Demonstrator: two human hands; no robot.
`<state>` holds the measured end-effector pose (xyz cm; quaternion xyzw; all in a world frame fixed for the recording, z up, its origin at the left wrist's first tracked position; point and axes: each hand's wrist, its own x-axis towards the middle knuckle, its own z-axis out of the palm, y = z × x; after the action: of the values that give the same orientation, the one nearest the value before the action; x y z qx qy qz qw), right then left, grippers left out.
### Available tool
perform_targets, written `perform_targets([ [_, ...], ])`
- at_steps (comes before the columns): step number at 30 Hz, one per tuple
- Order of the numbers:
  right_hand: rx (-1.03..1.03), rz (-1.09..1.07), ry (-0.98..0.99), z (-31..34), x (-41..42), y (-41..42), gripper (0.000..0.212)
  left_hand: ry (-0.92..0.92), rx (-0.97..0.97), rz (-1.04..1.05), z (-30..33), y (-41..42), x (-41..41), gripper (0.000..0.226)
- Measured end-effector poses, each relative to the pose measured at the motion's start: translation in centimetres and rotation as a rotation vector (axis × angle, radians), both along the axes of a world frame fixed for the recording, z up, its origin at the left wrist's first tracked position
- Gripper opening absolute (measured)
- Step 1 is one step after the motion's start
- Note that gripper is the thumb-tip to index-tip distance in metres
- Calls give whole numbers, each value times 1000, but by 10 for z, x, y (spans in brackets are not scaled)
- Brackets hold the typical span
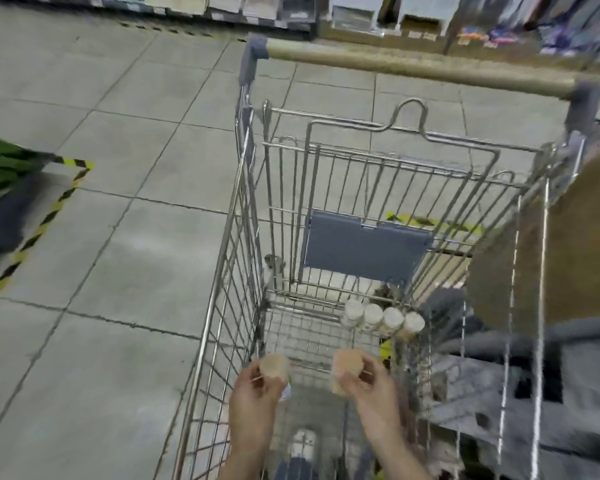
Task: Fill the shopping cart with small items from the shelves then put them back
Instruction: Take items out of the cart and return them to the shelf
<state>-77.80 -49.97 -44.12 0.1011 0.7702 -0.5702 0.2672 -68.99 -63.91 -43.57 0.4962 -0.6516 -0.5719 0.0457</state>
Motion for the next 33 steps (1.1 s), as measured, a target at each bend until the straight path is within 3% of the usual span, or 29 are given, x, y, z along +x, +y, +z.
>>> perform_targets([
  [7, 6, 171, 14, -98, -59, -47, 34, -49, -83, 26, -100, -28, -69, 38],
  [17, 119, 291, 113, -185, -101, -103, 44, -100, -217, 141, -178, -47, -129, 36],
  [25, 50, 195, 160, -208, -103, -130, 40, -86, -283, 142, -201, -56, -139, 33],
  [29, 55, 171, 167, -213, -102, -141, 48, -75, -303, 186, -204, -56, -140, 27],
  [33, 52, 140, 172, -211, -102, -145, 40, -80, -296, 201, -205, -58, -141, 28],
])
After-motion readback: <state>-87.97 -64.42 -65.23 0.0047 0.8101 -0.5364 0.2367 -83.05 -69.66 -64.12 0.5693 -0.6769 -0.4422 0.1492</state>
